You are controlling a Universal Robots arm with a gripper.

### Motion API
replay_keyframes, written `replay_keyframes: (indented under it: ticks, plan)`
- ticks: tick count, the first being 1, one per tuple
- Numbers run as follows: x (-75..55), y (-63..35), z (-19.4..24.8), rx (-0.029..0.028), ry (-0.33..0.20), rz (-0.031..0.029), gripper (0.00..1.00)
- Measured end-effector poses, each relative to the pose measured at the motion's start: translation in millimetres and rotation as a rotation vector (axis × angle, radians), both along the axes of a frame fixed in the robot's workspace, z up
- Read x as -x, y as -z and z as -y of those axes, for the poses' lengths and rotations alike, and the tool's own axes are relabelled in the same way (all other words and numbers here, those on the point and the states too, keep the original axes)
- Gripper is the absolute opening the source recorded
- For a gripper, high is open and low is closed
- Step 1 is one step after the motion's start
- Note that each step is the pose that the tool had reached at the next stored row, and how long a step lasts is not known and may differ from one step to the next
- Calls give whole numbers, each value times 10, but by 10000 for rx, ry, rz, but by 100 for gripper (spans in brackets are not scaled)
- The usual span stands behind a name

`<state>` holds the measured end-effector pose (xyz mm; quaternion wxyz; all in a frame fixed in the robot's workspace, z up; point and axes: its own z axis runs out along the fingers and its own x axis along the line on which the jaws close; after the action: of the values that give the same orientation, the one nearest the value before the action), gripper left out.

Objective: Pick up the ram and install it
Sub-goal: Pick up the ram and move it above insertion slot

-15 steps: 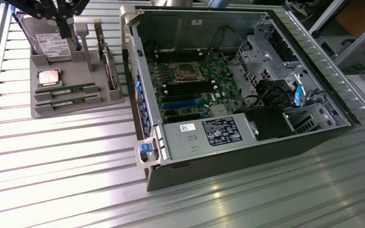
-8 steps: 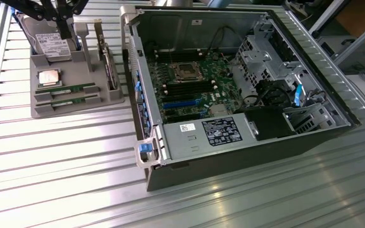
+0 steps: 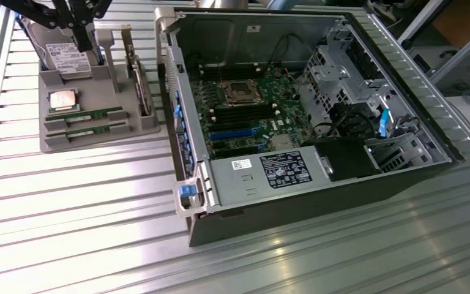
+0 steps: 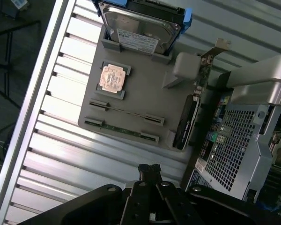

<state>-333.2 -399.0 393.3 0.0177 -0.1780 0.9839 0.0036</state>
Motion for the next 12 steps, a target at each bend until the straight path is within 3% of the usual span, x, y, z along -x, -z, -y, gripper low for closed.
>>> replay_keyframes:
  ticks: [8,12]
  plan:
    - [7,0,0,132,-1186,0,11]
    - [10,0,0,171,-1599,0,11]
